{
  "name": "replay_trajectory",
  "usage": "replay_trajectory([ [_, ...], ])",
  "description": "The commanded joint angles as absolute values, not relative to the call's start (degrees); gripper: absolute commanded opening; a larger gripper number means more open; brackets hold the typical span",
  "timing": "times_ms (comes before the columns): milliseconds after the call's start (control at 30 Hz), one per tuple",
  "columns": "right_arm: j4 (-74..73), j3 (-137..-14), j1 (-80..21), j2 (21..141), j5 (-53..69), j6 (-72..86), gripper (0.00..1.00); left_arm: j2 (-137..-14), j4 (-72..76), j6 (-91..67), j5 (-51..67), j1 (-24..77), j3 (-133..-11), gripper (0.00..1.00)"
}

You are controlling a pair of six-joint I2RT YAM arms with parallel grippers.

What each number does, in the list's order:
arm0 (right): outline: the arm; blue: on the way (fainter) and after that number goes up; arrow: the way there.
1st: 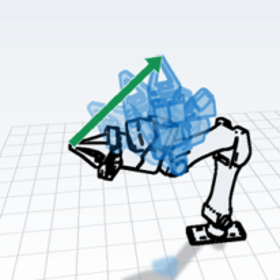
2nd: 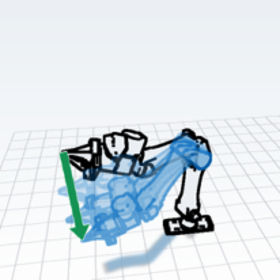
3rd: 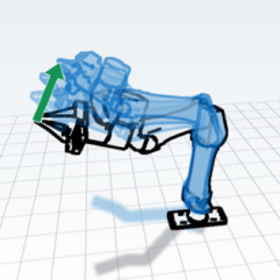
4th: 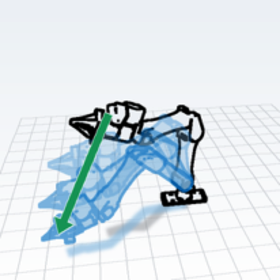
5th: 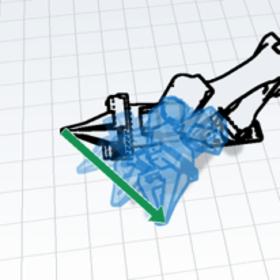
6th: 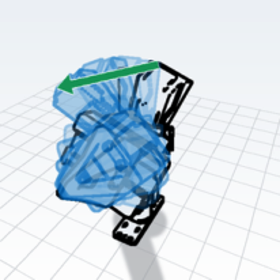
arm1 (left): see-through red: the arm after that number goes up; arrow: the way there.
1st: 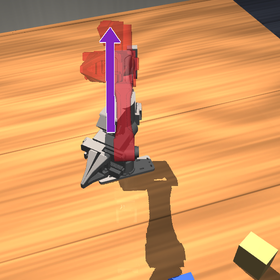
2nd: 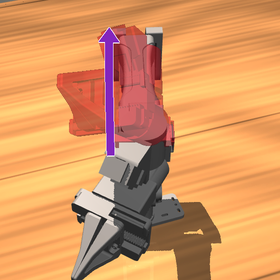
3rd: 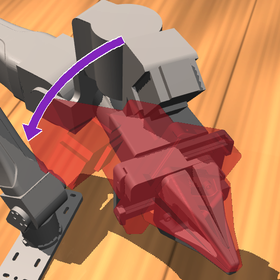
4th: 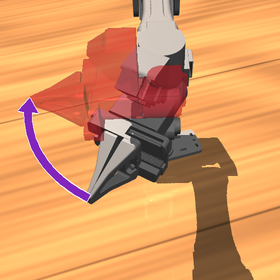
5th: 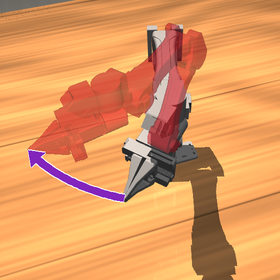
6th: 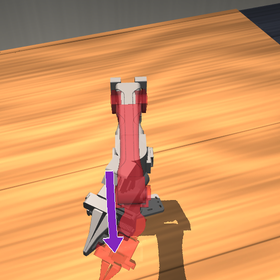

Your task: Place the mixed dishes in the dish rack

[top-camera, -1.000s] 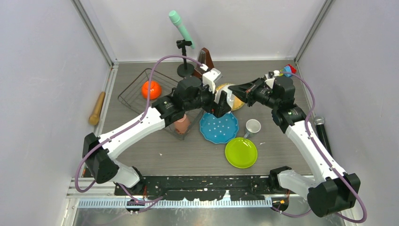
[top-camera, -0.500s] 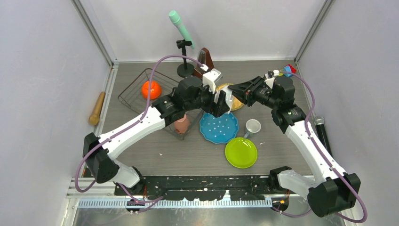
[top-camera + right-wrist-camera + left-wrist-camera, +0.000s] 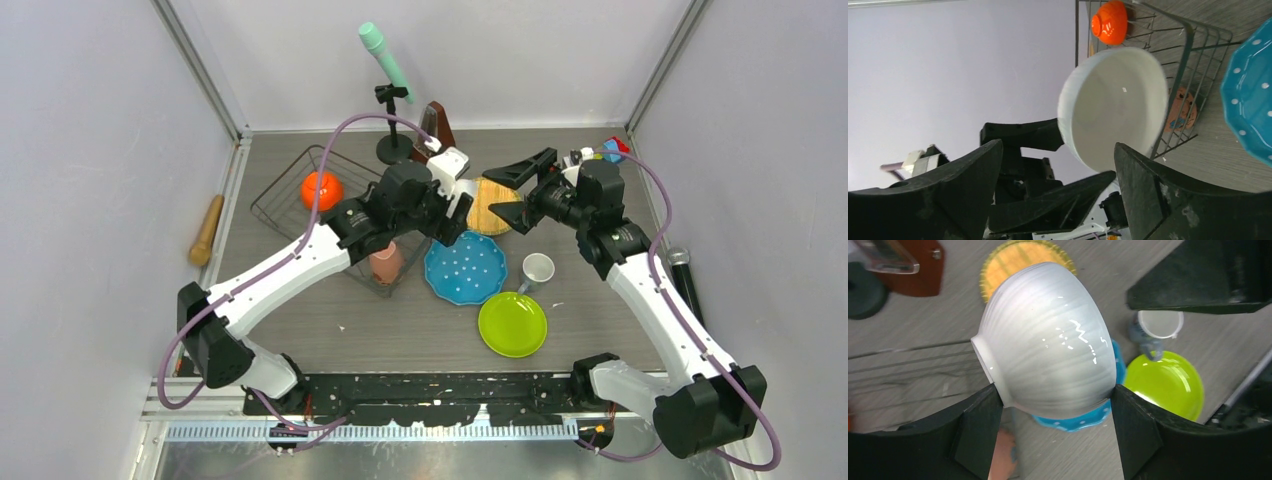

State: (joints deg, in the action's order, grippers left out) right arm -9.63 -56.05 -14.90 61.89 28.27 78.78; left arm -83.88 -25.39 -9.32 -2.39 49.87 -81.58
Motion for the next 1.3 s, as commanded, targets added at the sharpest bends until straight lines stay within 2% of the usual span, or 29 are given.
replay_trajectory([
  [0,-15.38,-60.54,-15.12,61.66,24.73,72.57,0.89,-81.29,-29.67,0.67,-15.14,49.73,-88.63,0.0],
  [200,-17.91,-60.64,-15.11,61.7,23.11,70.03,0.89,-84.12,-43.16,7.48,-30.89,45.45,-95.4,0.0],
  [533,-21.51,-62.04,-15.12,61.46,21.16,67.67,0.89,-92.3,-50.5,6.27,-44.98,34.89,-96.69,0.0],
  [667,-24.17,-63.76,-15.12,61.08,20.77,65.36,0.89,-97.72,-53.86,1.42,-46.03,30.04,-99.07,0.0],
  [900,-25.27,-63.98,-14.99,60.93,21.89,63.95,0.89,-108.5,-63.37,-5.17,-53.76,27.99,-105.17,0.0],
  [1267,-25.21,-62.2,-14.42,59.95,23.04,63.29,0.89,-115.41,-69.37,-15.72,-51.33,25.11,-106.3,0.0],
])
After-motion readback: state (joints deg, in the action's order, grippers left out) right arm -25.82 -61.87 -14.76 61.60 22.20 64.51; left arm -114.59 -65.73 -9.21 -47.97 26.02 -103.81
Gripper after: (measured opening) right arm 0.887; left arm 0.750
